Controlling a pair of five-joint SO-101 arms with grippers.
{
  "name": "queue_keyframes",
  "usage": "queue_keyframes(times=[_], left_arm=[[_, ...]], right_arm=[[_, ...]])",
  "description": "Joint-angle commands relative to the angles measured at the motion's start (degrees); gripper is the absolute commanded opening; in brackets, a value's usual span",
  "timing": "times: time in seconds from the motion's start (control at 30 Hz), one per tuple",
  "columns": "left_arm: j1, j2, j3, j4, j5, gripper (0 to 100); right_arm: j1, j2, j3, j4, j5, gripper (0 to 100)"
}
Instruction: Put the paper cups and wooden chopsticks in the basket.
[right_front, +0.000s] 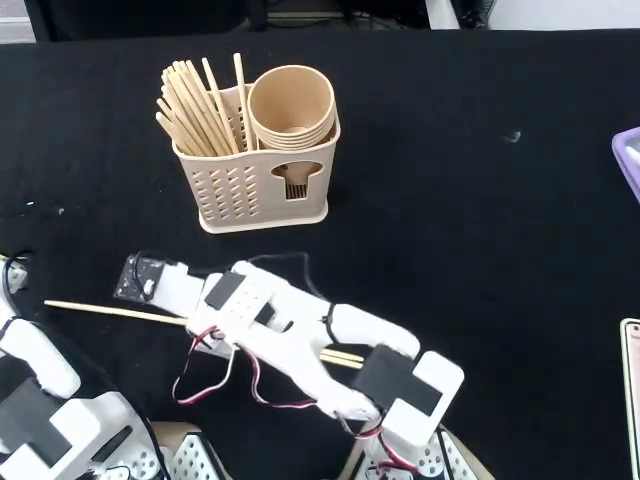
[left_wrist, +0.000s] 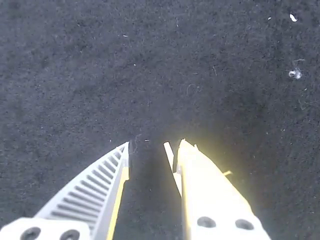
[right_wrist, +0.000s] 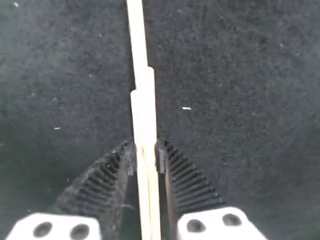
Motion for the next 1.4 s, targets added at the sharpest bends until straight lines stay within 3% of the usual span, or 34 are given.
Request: queue_keyframes(times=[0.0, 0.17, 0.43, 1.0, 1.2, 1.37], left_arm=[[-0.22, -1.85, -0.75, -0.97, 0.62, 16], [-0.22, -1.85, -0.75, -1.05, 0.62, 16], [-0.22, -1.85, -0.75, -1.05, 0.62, 16], [-0.13, -1.85, -1.1, -1.05, 0.7, 16], [-0.13, -1.85, -1.1, -1.05, 0.7, 16], [-0.13, -1.85, -1.1, -1.05, 0.7, 16]], right_arm=[[2.81, -2.42, -0.66, 1.05, 0.44, 1.2], [7.03, -4.0, -0.66, 2.9, 0.53, 1.1], [7.3, -3.56, -0.84, 2.46, 3.52, 1.1], [11.78, -3.91, -5.67, -3.43, -1.32, 1.4], [11.78, -4.09, -5.58, -2.55, -3.87, 18.5], [10.9, -7.78, -5.32, -0.53, -3.69, 19.0]])
